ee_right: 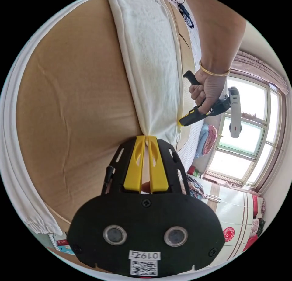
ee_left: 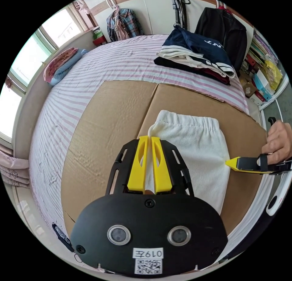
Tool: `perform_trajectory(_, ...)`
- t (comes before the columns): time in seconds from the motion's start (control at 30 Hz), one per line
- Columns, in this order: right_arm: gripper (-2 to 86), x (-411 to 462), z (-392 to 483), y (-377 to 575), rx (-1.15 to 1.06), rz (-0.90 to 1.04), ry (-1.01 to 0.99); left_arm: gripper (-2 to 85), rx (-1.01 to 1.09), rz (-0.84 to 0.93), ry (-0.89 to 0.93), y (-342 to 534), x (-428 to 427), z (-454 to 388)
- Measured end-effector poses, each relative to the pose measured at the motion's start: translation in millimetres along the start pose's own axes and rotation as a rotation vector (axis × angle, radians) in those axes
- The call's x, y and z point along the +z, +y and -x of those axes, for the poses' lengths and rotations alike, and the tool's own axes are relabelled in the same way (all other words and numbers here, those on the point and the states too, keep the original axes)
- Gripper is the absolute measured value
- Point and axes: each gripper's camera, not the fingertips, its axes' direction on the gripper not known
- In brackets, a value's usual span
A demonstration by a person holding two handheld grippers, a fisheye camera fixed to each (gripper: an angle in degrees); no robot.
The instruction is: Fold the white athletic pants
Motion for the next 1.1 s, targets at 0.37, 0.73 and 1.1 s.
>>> perform_trajectory(0.37,6.9,-16.7,0.3,-10.1,-0.023,-0.011,0.032,0.8,-0.062,-0.038,0.126,15.2,-30.7,15.6)
perform_trajectory(0.73,-0.1,-37.1,-5.4,-24.8,-0.052,-0.033,-0.012,1.0,-0.024,0.047,0.033,32.9,-36.2,-6.5)
perform_trajectory(1.1,5.7,-68.8,-10.7,-22.7,-0.015,-0.034,0.056,0.9,-0.020,-0.044,0.024,61.9,-84.8,-33.2)
